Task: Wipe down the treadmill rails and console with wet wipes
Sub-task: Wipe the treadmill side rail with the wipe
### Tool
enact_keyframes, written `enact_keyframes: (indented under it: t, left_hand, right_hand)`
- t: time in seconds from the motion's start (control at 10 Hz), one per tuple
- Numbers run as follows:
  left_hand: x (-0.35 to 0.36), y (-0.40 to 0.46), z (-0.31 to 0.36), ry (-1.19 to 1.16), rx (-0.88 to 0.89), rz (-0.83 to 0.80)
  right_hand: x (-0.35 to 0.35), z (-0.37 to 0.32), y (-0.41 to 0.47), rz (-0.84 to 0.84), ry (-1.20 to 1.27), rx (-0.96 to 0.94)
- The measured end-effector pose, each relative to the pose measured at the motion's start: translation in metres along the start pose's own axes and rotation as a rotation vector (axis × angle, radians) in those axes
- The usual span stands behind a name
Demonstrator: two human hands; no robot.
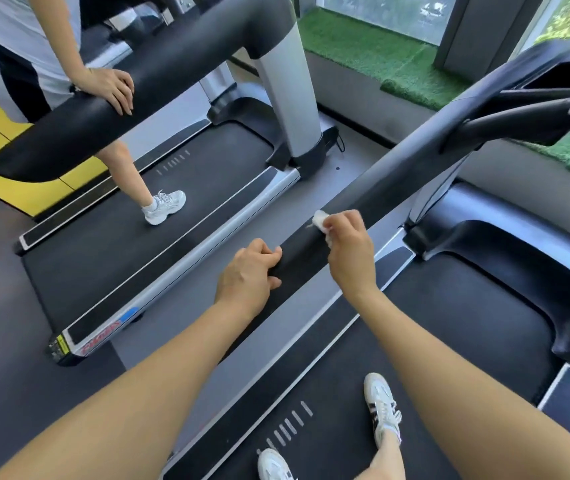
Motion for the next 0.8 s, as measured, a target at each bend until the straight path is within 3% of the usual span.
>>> enact_keyframes:
  t: [0.1,0.2,0.3,0.4,0.5,0.6,0.8]
  left_hand:
    - [0.001,0.000,-0.001,-0.004,-0.023,0.011]
    - [-0.001,-0.001,0.002,0.000,-0.020,0.017]
    - [-0.002,0.000,0.003,0.012,-0.026,0.015]
    - [-0.002,0.001,0.000,0.026,-0.021,0.004]
    - [-0.002,0.001,0.001,0.065,-0.029,-0.004]
    - [-0.004,-0.003,0.003,0.081,-0.040,0.003]
    - [-0.008,-0.007,0.010,-0.008,-0.061,0.018]
  right_hand:
    - [-0.002,0.004,0.018,0.145,0.092,0.222]
    - [0.010,-0.012,0.000,0.175,0.077,0.213]
    - [0.022,-0.023,-0.035,-0.082,-0.005,-0.033]
    - [0.000,-0.005,0.000,-0.079,-0.075,-0.057]
    - [-0.027,0.013,0.052,0.032,-0.126,0.067]
    - [-0.025,0.017,0.063,-0.060,-0.201,0.112]
    - [0.011,-0.040,-0.026,-0.370,-0.180,-0.128]
Point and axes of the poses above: each hand's wrist, its own y-axis towards the middle knuckle, its own x-axis out of the palm, z = x × y, the point moved 2 cm from there along y, towards the middle knuckle, and after that the axes turned 3 degrees about x, right-handed, at the moved point
